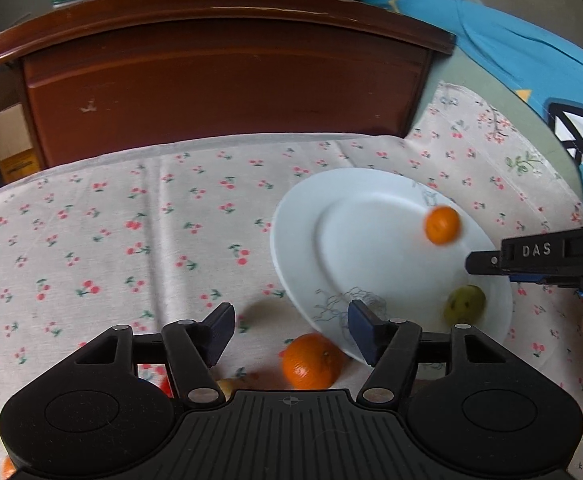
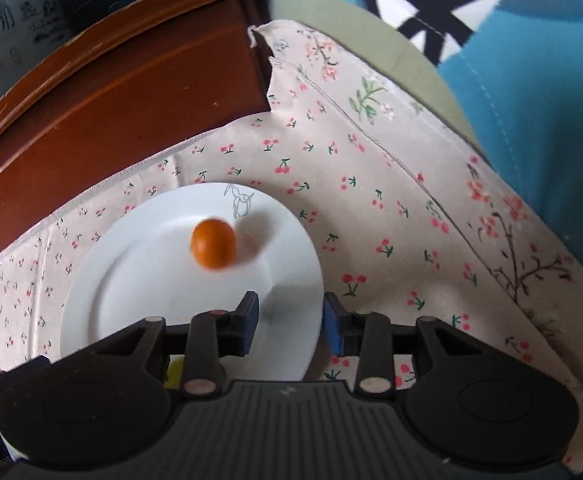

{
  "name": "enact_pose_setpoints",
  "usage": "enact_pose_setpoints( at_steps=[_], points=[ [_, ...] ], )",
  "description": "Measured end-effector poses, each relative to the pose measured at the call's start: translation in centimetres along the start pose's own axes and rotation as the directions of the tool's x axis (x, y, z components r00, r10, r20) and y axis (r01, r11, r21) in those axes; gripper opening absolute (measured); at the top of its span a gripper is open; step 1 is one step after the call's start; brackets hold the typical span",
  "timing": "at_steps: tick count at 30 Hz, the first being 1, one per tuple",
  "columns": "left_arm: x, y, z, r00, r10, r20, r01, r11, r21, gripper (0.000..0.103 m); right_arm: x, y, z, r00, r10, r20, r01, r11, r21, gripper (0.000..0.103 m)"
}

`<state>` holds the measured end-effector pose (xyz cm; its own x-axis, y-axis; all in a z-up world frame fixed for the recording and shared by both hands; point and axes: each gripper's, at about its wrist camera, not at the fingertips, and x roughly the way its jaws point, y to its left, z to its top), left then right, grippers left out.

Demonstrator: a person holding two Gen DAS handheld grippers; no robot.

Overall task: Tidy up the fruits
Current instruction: 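Withdraw both open tools from the plate back toward the fruit pile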

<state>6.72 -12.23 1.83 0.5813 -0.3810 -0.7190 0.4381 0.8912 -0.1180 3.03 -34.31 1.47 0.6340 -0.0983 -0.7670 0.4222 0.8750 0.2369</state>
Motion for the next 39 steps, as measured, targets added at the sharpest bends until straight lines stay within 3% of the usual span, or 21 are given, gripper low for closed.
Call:
enact_pose_setpoints(
  at_steps=[10,22,26,33,39],
  points=[
    [-1.3,1.2,-0.2,0.999,0.037,0.004,-0.037,0.999,-0.019,0.063,-0.2,0.9,-0.6,1.0,-0.017,0.004,0.017,0.998,-0.057,0.036],
    [-3.1,3.3,-0.9,0.994,0.106,-0.001,-0.106,0.994,-0.029,0.062,-1.1,2.8,-1.9,0.999,0.041,-0.023,-0.042,0.997,-0.065,0.038],
    [-2.8,3.7,-1.6,0.995,0.095,-0.038,-0.096,0.995,-0.022,0.062,-1.3,3.7,-2.6,0.998,0.058,-0.02,-0.059,0.996,-0.066,0.041],
    [-3.7,4.5,-1.0,0.993,0.119,0.011,-0.118,0.992,-0.03,0.061,-1.1,3.5,-2.4,0.999,0.049,-0.01,-0.049,0.997,-0.067,0.041],
    [-2.6,5.7,-0.5,0.989,0.148,0.008,-0.147,0.985,-0.092,0.062,-1.6,3.9,-2.3,0.999,-0.008,0.036,0.013,0.99,-0.142,0.041]
  ],
)
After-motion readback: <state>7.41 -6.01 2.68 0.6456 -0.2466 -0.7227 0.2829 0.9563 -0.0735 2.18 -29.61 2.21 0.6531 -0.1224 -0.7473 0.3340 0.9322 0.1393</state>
